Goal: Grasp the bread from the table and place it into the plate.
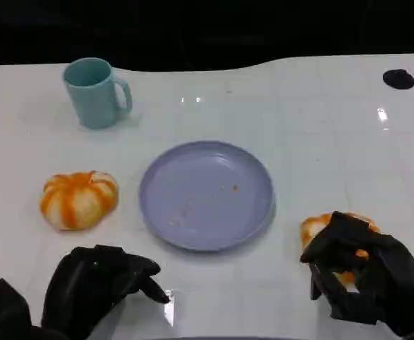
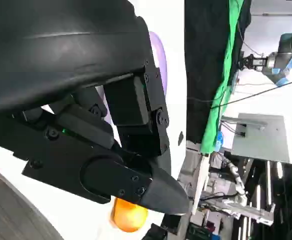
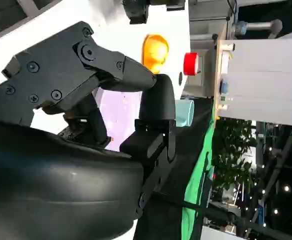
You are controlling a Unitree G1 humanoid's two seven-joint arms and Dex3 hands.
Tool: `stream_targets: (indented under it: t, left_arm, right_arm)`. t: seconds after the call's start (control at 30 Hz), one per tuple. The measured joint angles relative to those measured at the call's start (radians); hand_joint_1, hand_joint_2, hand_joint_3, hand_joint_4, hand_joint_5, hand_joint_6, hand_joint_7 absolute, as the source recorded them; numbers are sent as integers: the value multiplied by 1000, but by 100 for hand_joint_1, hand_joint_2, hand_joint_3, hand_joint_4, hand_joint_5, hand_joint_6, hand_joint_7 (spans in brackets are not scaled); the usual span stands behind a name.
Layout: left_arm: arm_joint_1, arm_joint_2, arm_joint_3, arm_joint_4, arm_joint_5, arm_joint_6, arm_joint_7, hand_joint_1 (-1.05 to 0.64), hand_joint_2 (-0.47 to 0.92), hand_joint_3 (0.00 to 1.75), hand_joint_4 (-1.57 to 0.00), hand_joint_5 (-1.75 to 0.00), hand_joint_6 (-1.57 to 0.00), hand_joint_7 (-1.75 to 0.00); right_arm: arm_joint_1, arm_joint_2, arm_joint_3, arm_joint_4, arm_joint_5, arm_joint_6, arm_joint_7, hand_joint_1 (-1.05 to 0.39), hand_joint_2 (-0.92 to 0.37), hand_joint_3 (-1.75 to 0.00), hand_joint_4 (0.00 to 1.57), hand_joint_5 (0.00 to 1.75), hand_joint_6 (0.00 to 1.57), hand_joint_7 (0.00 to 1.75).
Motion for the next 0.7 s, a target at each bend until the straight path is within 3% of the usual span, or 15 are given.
stream_targets:
  t: [0.7]
  left_arm:
    - [0, 1, 1, -10, 1, -1, -2, -96, 87, 0, -121, -93, -156, 0]
  right_arm:
    - [-4, 1, 0, 20, 6, -51, 32, -32, -55, -96, 76, 175, 69, 141]
